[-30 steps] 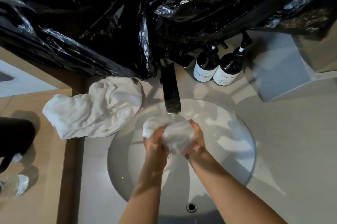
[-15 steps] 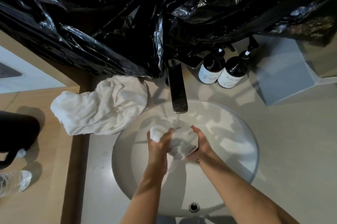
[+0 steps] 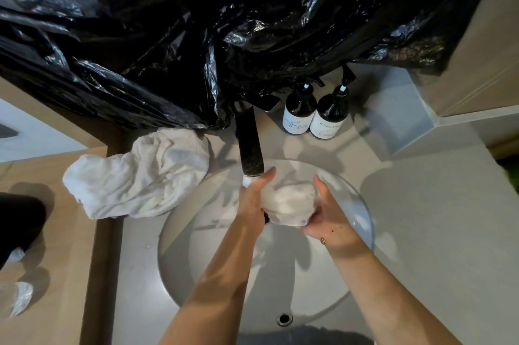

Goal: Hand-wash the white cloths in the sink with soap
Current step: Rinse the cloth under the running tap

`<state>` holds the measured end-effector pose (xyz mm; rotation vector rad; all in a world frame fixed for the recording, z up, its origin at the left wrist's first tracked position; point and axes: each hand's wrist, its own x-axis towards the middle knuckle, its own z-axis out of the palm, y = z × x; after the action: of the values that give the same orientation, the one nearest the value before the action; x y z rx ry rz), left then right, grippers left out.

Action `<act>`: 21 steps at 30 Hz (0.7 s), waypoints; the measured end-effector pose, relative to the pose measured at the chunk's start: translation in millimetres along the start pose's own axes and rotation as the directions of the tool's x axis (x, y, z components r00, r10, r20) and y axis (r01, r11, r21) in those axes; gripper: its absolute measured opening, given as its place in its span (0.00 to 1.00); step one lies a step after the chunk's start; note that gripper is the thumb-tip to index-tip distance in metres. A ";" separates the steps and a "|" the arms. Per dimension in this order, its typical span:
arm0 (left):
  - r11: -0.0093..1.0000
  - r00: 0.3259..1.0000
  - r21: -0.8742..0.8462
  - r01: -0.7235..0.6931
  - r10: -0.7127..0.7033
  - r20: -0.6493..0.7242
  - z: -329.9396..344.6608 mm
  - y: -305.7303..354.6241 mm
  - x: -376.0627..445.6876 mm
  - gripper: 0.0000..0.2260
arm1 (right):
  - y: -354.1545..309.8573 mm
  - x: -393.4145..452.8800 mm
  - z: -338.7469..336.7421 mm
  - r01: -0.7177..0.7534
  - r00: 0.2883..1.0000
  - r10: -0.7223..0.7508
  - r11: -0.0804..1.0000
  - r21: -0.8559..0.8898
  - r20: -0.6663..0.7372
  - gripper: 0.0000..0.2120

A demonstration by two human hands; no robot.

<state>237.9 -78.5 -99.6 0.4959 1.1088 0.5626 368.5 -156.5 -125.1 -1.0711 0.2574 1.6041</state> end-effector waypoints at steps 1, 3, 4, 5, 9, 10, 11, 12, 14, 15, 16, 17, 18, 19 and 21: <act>1.000 0.999 0.012 -0.026 0.025 0.046 -3.3 -3.1 -2.0 0.27 | 3.1 3.9 1.6 -0.012 0.999 0.012 1.000 0.000 -0.053 0.30; 0.998 0.991 -0.007 -0.070 0.071 0.110 -13.2 -7.1 -7.6 0.27 | 7.1 13.6 6.9 -0.042 0.993 0.038 0.998 -0.037 -0.114 0.29; 0.995 0.987 -0.009 -0.104 0.104 0.123 -20.7 -8.1 -8.9 0.26 | 7.7 16.2 11.6 -0.068 0.990 0.059 0.996 -0.062 -0.128 0.28; 0.988 0.975 -0.004 -0.155 0.153 0.162 -28.3 -8.1 -10.1 0.24 | 8.5 17.3 17.0 -0.084 0.987 0.071 0.993 -0.083 -0.141 0.24; 0.963 0.958 0.032 -0.268 0.263 0.117 -62.2 -4.9 -20.2 0.22 | 14.3 35.0 45.0 -0.034 0.989 0.000 0.972 -0.231 -0.149 0.28; 0.969 0.967 0.042 -0.245 0.241 0.085 -73.1 -5.6 -22.9 0.21 | 18.1 43.0 48.4 -0.031 0.987 -0.009 0.970 -0.243 -0.163 0.38; 0.981 0.982 0.049 -0.189 0.188 0.030 -85.5 -8.7 -24.2 0.19 | 21.3 45.0 52.2 -0.001 0.990 -0.036 0.966 -0.258 -0.138 0.44; 0.992 0.993 0.050 -0.113 0.115 -0.034 -97.1 -12.7 -25.8 0.15 | 25.3 50.9 57.6 0.062 0.990 -0.090 0.968 -0.245 -0.108 0.42; 0.998 0.993 -0.039 0.043 -0.047 -0.109 -113.6 -21.1 -27.6 0.08 | 30.1 47.8 72.6 0.155 0.987 -0.159 0.948 -0.279 0.007 0.24; 0.989 0.985 -0.100 0.109 -0.121 -0.124 -117.7 -25.2 -27.4 0.07 | 33.6 45.7 76.1 0.168 0.986 -0.155 0.942 -0.289 0.066 0.16; 0.974 0.974 -0.164 0.156 -0.180 -0.141 -117.3 -26.0 -28.9 0.06 | 38.5 49.4 75.2 0.183 0.981 -0.154 0.936 -0.299 0.118 0.13; 0.953 0.959 -0.235 0.190 -0.232 -0.164 -119.0 -27.4 -25.1 0.07 | 41.1 47.7 76.8 0.189 0.977 -0.150 0.936 -0.297 0.150 0.14; 0.926 0.946 -0.306 0.220 -0.279 -0.164 -118.4 -26.1 -23.8 0.12 | 44.3 49.8 75.8 0.194 0.973 -0.143 0.931 -0.308 0.181 0.13; 0.888 0.937 -0.387 0.248 -0.322 -0.137 -118.4 -24.5 -22.5 0.18 | 45.8 48.8 76.4 0.190 0.971 -0.135 0.937 -0.294 0.196 0.11; 0.756 0.919 -0.552 0.351 -0.391 0.050 -123.0 -19.3 -18.3 0.29 | 42.2 45.2 75.7 0.192 0.964 -0.136 0.951 -0.242 0.230 0.12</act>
<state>121.1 -93.5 -144.2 -0.2567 1.0133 0.5180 296.4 -90.8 -131.5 -1.0792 -0.1893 1.6136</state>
